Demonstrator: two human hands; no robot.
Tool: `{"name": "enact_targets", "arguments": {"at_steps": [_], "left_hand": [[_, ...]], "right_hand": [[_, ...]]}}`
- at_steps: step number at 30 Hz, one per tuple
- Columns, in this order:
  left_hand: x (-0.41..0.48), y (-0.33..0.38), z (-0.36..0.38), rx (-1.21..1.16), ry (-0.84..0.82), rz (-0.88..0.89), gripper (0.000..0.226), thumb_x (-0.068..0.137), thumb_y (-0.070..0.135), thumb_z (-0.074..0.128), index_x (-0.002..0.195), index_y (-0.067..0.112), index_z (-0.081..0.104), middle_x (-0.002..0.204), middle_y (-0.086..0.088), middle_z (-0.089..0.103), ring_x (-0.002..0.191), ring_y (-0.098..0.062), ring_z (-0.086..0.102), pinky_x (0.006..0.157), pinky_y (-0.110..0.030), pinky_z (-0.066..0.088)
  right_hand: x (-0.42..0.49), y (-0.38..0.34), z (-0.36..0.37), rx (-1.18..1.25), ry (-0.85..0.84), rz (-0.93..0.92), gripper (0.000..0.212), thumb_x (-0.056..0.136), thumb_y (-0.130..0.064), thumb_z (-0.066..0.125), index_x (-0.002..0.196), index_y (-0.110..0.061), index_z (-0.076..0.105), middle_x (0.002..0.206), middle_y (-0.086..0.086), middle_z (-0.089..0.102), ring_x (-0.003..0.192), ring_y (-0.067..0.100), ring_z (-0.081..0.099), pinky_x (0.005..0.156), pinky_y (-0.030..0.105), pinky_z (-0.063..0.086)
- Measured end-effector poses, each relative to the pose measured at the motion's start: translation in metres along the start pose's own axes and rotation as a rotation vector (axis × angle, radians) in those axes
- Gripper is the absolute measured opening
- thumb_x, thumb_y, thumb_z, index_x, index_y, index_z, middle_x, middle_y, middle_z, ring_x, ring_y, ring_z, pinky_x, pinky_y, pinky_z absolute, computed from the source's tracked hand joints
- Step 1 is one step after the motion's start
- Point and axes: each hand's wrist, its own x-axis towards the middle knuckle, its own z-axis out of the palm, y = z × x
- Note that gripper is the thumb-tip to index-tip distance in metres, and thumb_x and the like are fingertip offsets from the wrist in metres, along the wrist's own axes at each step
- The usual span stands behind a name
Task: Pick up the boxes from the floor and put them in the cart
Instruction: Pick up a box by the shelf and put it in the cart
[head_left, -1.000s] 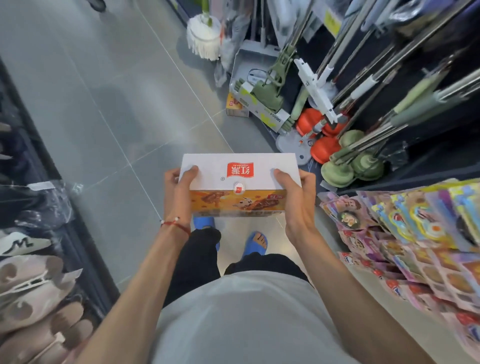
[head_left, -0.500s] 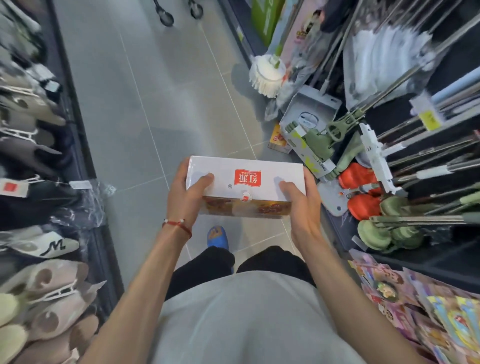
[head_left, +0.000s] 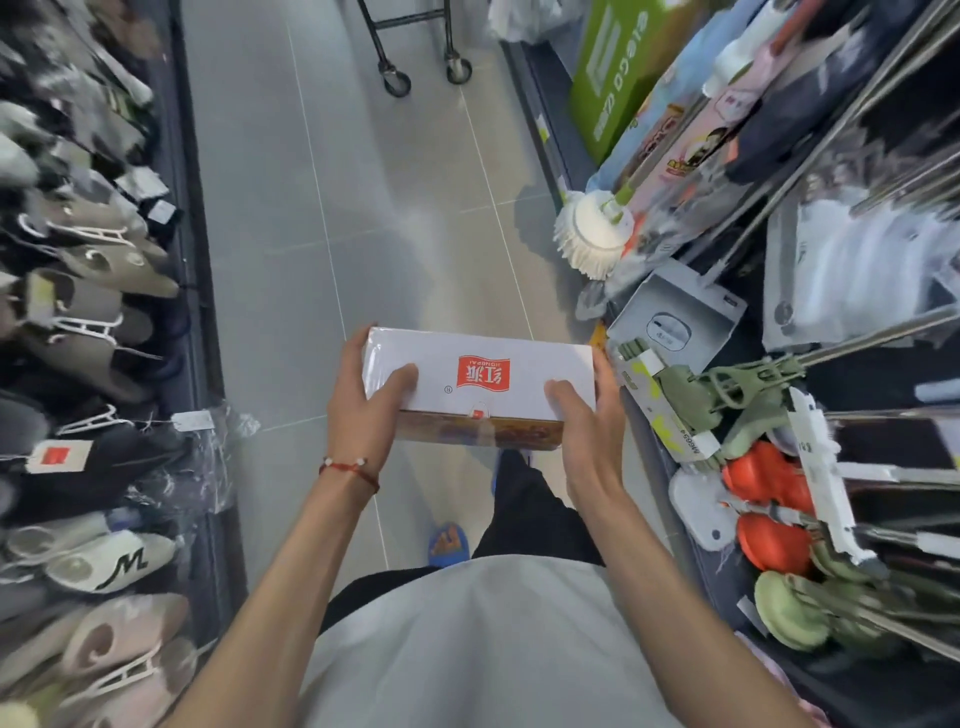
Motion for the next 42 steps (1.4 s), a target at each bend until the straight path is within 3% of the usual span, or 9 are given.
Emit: {"name": "enact_targets", "arguments": {"at_steps": [5, 9, 18, 22, 26, 30, 36, 39, 42], "left_hand": [[0.061, 0.045, 0.033, -0.027, 0.096, -0.011, 0.052, 0.091, 0.018, 0.064, 0.137, 0.034, 0.048, 0.126, 0.01, 0.058, 0.114, -0.009, 0.058, 0.099, -0.032, 0.049], [0.109, 0.079, 0.055, -0.081, 0.145, -0.017, 0.052, 0.093, 0.018, 0.063, 0.139, 0.035, 0.043, 0.135, 0.0, 0.055, 0.121, -0.022, 0.056, 0.099, -0.037, 0.052], [0.24, 0.132, 0.06, -0.188, 0.232, -0.03, 0.047, 0.093, 0.013, 0.063, 0.134, 0.031, 0.049, 0.127, 0.001, 0.06, 0.113, -0.016, 0.061, 0.086, -0.027, 0.055], [0.322, 0.156, 0.049, -0.219, 0.229, -0.012, 0.048, 0.091, 0.014, 0.064, 0.135, 0.029, 0.05, 0.121, 0.009, 0.061, 0.111, -0.01, 0.061, 0.074, -0.013, 0.053], [0.405, 0.191, 0.033, -0.219, 0.216, -0.017, 0.047, 0.091, 0.012, 0.064, 0.132, 0.03, 0.051, 0.119, 0.007, 0.062, 0.112, -0.016, 0.062, 0.086, -0.029, 0.054], [0.483, 0.233, 0.016, -0.174, 0.175, 0.022, 0.046, 0.091, 0.012, 0.064, 0.132, 0.029, 0.052, 0.121, 0.004, 0.061, 0.112, -0.016, 0.061, 0.079, -0.022, 0.049], [0.589, 0.289, 0.016, -0.127, 0.161, 0.038, 0.049, 0.091, 0.012, 0.065, 0.135, 0.03, 0.052, 0.129, 0.002, 0.058, 0.116, -0.019, 0.058, 0.084, -0.023, 0.05], [0.643, 0.314, 0.026, -0.115, 0.156, 0.034, 0.049, 0.093, 0.014, 0.064, 0.137, 0.03, 0.05, 0.131, -0.001, 0.056, 0.117, -0.022, 0.057, 0.089, -0.029, 0.054], [0.698, 0.342, 0.043, -0.106, 0.165, 0.039, 0.046, 0.095, 0.018, 0.063, 0.136, 0.033, 0.047, 0.13, 0.001, 0.055, 0.115, -0.021, 0.058, 0.074, -0.015, 0.055]], "right_hand": [[0.082, -0.054, 0.017, -0.029, -0.071, -0.041, 0.055, 0.076, -0.03, 0.062, 0.131, -0.031, 0.056, 0.118, -0.005, 0.068, 0.11, 0.015, 0.065, 0.068, 0.011, 0.051], [0.142, -0.098, 0.036, -0.054, -0.118, -0.068, 0.064, 0.076, -0.033, 0.062, 0.139, -0.032, 0.053, 0.121, -0.007, 0.067, 0.112, 0.012, 0.065, 0.071, 0.013, 0.052], [0.253, -0.171, 0.123, -0.125, -0.184, -0.057, 0.065, 0.077, -0.046, 0.065, 0.139, -0.04, 0.045, 0.131, -0.006, 0.062, 0.117, 0.013, 0.061, 0.091, 0.03, 0.058], [0.309, -0.2, 0.182, -0.127, -0.193, -0.088, 0.065, 0.078, -0.046, 0.065, 0.14, -0.038, 0.044, 0.128, -0.005, 0.062, 0.113, 0.013, 0.063, 0.083, 0.023, 0.059], [0.358, -0.236, 0.242, -0.095, -0.172, -0.078, 0.052, 0.089, -0.033, 0.069, 0.134, -0.042, 0.046, 0.12, -0.013, 0.063, 0.109, 0.01, 0.064, 0.069, 0.014, 0.056], [0.401, -0.275, 0.298, -0.057, -0.107, -0.053, 0.049, 0.094, -0.021, 0.07, 0.132, -0.042, 0.048, 0.116, -0.016, 0.065, 0.109, 0.012, 0.065, 0.079, 0.024, 0.058], [0.471, -0.33, 0.361, 0.012, -0.06, -0.01, 0.059, 0.075, -0.035, 0.067, 0.132, -0.04, 0.051, 0.119, -0.009, 0.069, 0.11, 0.015, 0.068, 0.09, 0.037, 0.06], [0.52, -0.354, 0.387, 0.038, -0.064, -0.005, 0.061, 0.075, -0.032, 0.068, 0.135, -0.031, 0.054, 0.121, -0.002, 0.07, 0.111, 0.019, 0.069, 0.084, 0.034, 0.062], [0.573, -0.381, 0.413, 0.07, -0.049, 0.0, 0.062, 0.074, -0.03, 0.068, 0.135, -0.028, 0.055, 0.119, -0.002, 0.071, 0.109, 0.019, 0.071, 0.071, 0.024, 0.058]]}}
